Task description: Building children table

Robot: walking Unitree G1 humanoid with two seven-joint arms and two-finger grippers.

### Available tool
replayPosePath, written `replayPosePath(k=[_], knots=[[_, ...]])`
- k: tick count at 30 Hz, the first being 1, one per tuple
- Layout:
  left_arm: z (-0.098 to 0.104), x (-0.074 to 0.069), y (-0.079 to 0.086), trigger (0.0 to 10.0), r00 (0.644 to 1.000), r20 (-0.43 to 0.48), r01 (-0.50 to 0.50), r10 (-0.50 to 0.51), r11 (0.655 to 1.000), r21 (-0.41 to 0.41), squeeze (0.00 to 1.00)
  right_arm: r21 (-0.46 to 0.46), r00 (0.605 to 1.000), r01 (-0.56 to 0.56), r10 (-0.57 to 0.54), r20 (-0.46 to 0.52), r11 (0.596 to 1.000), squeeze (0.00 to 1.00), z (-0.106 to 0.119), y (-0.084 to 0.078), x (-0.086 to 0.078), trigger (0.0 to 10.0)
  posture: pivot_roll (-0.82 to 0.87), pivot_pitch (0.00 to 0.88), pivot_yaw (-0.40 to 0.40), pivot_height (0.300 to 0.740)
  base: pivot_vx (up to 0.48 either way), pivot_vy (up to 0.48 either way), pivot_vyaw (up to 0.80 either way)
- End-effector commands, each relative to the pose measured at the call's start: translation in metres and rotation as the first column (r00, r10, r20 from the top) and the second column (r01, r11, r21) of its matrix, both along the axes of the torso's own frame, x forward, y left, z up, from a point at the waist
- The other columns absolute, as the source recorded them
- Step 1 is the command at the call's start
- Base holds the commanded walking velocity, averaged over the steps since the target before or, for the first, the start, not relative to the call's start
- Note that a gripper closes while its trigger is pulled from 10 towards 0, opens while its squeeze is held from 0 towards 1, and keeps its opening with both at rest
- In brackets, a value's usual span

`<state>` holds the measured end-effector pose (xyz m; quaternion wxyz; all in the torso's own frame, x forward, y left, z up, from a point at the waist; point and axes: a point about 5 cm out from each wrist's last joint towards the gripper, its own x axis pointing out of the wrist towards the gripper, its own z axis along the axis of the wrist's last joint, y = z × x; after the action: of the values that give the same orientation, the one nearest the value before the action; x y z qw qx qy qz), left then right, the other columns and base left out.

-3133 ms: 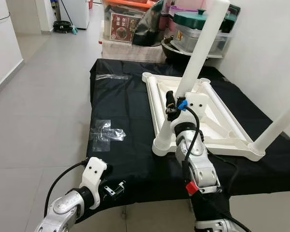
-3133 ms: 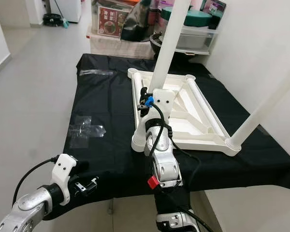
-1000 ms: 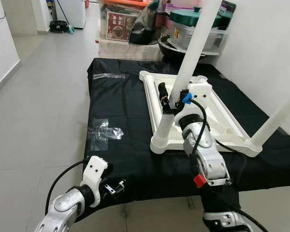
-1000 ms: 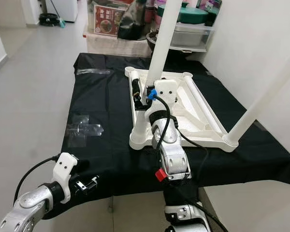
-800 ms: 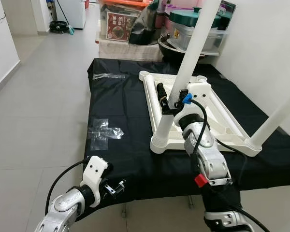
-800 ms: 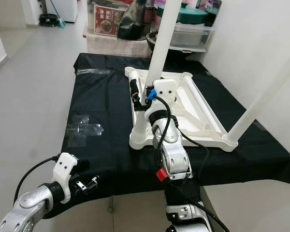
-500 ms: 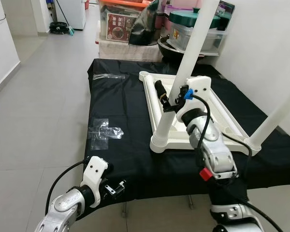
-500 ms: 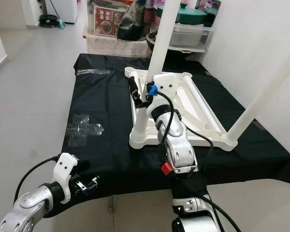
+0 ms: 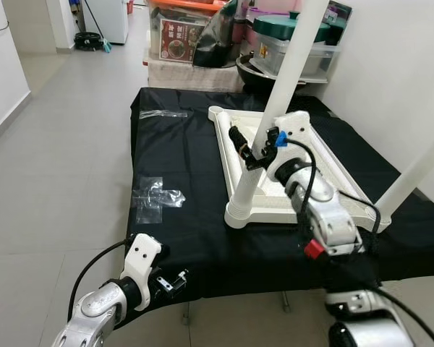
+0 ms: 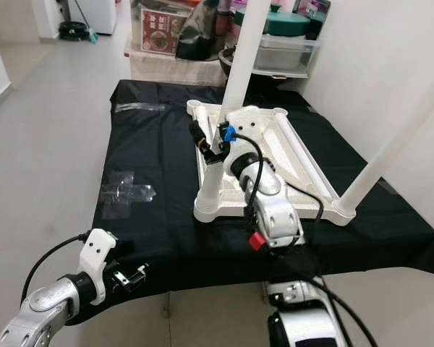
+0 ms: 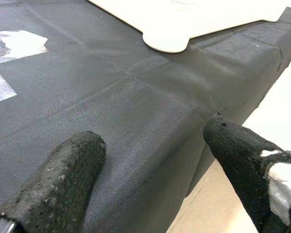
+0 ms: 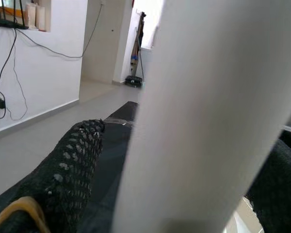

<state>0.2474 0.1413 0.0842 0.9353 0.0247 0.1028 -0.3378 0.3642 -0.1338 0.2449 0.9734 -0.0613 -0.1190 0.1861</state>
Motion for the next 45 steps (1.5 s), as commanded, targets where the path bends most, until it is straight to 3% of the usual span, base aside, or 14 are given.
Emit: replayPosePath(k=[1, 11, 14, 18, 31, 38, 45], knots=[[-0.004, -0.002, 0.0, 10.0, 1.0, -0.02, 0.008, -0.008, 1.0, 0.006, 0.0, 0.013, 1.0, -0.002, 0.002, -0.003, 1.0, 0.0, 0.001, -0.005, 0.002, 10.0, 0.03, 0.0, -0.125, 0.74, 0.0, 0.0, 0.0], [-0.004, -0.003, 0.0, 10.0, 1.0, -0.021, 0.013, -0.013, 1.0, 0.007, 0.0, 0.044, 0.999, -0.039, 0.039, -0.009, 0.998, 0.0, 0.003, -0.005, 0.001, 10.0, 0.02, 0.0, -0.12, 0.74, 0.0, 0.0, 0.0], [-0.004, -0.002, 0.002, 10.0, 1.0, -0.021, 0.015, -0.015, 1.0, 0.01, 0.0, 0.075, 0.992, -0.126, 0.125, 0.007, 0.989, 0.0, 0.008, -0.003, -0.004, 10.0, 0.02, 0.0, -0.112, 0.74, 0.0, 0.0, 0.0], [-0.004, -0.002, 0.001, 10.0, 1.0, -0.022, 0.017, -0.017, 1.0, 0.009, 0.0, 0.075, 0.988, -0.155, 0.154, 0.015, 0.985, 0.0, 0.01, -0.003, -0.004, 10.0, 0.02, 0.0, -0.111, 0.74, 0.0, 0.0, 0.0], [-0.003, -0.002, 0.002, 10.0, 0.999, -0.024, 0.021, -0.021, 1.0, 0.01, 0.0, -0.021, 0.984, -0.174, 0.174, 0.02, 0.985, 0.0, 0.016, -0.022, 0.007, 10.0, 0.02, 0.0, -0.107, 0.74, 0.0, 0.0, 0.0], [-0.003, -0.003, 0.002, 10.0, 0.999, -0.026, 0.021, -0.021, 1.0, 0.009, 0.0, -0.042, 0.959, -0.282, 0.281, -0.034, 0.958, 0.0, 0.012, -0.023, 0.011, 10.0, 0.03, 0.0, -0.111, 0.74, 0.0, 0.0, 0.0], [-0.004, -0.004, 0.002, 10.0, 0.999, -0.029, 0.023, -0.022, 1.0, 0.008, 0.0, -0.046, 0.949, -0.312, 0.31, -0.048, 0.949, 0.0, 0.01, -0.026, 0.014, 10.0, 0.03, 0.0, -0.11, 0.74, 0.0, 0.0, 0.0]])
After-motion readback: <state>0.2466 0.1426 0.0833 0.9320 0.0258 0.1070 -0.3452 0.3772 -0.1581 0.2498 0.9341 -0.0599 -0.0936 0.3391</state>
